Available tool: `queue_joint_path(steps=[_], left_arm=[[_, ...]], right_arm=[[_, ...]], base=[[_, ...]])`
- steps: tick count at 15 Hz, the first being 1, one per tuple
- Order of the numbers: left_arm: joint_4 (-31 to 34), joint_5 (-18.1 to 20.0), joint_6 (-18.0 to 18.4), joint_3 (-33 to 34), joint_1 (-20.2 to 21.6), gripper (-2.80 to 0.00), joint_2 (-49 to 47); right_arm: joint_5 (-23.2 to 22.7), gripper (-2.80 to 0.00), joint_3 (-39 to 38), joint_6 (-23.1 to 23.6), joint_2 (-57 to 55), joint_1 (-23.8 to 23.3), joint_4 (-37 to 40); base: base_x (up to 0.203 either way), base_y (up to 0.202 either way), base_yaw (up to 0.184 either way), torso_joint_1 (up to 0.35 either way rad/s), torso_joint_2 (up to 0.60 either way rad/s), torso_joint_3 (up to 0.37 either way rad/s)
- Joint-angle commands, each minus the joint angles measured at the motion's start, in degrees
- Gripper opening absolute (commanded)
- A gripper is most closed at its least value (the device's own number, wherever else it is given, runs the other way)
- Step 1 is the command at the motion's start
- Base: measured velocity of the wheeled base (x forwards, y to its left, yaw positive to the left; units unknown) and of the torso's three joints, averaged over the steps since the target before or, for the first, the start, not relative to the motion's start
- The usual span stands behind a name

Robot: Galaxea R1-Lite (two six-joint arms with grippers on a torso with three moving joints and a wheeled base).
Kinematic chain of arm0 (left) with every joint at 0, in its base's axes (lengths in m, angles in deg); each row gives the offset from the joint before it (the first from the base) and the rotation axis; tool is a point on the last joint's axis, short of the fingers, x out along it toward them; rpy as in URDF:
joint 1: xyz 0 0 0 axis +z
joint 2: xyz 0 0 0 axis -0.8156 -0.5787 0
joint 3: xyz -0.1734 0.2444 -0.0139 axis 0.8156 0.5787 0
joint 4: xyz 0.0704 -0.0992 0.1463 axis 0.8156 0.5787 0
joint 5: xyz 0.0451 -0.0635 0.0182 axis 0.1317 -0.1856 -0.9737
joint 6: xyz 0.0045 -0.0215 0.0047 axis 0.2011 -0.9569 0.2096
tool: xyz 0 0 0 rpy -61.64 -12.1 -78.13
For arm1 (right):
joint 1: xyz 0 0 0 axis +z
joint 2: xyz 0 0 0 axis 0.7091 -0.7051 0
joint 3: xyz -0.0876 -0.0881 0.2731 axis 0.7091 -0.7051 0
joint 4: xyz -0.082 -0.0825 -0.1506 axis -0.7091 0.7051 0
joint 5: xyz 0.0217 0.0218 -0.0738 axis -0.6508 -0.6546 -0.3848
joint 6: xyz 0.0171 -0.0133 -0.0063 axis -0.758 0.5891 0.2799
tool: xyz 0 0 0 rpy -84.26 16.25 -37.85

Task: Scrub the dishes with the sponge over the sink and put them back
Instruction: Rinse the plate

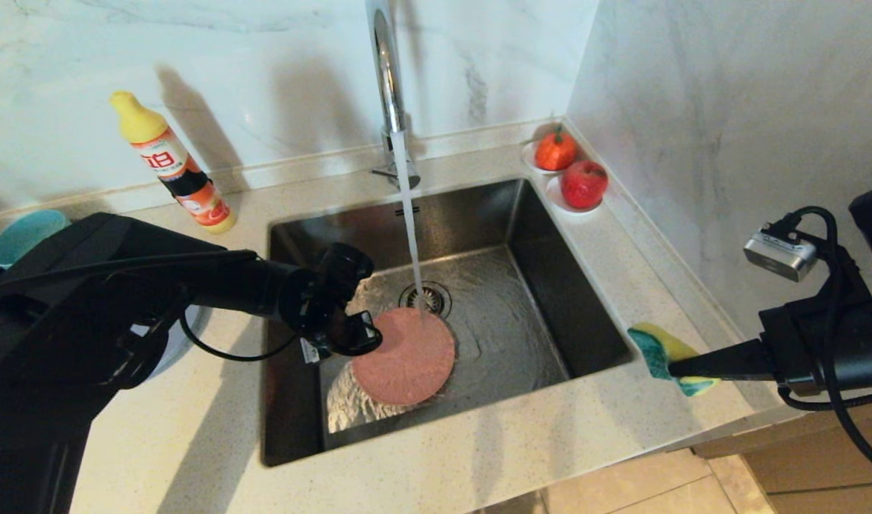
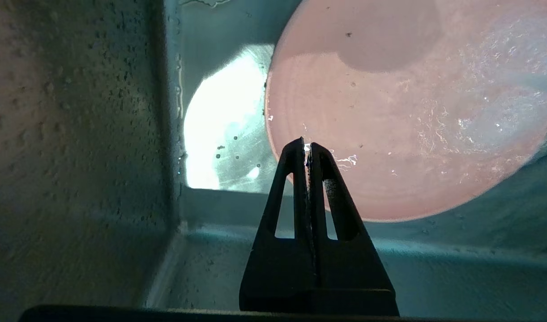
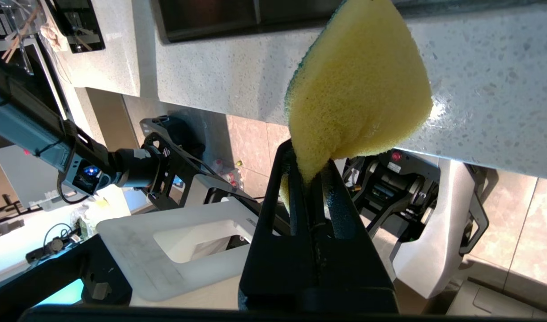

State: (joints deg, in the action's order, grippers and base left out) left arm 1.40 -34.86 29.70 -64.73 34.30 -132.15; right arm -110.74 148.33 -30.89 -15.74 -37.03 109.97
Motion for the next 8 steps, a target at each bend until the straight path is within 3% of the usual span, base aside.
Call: queue_joint_path(steps=[1, 8], left_arm=[[0.1, 0.0, -0.2, 0.9, -0.6, -2.8, 2.0], [0.3, -0.5, -0.6, 2.3, -0.6, -2.8, 5.8]], right_arm=[[-0.2, -2.8, -0.6, -0.1, 0.0, 0.0, 0.1], [-0.3, -2.8, -1.1, -0.1, 0.3, 0.0, 0.0]], base=[[0.0, 0.0, 0.0, 0.0, 0.0, 0.0], [0.0, 0.0, 0.0, 0.0, 0.0, 0.0]])
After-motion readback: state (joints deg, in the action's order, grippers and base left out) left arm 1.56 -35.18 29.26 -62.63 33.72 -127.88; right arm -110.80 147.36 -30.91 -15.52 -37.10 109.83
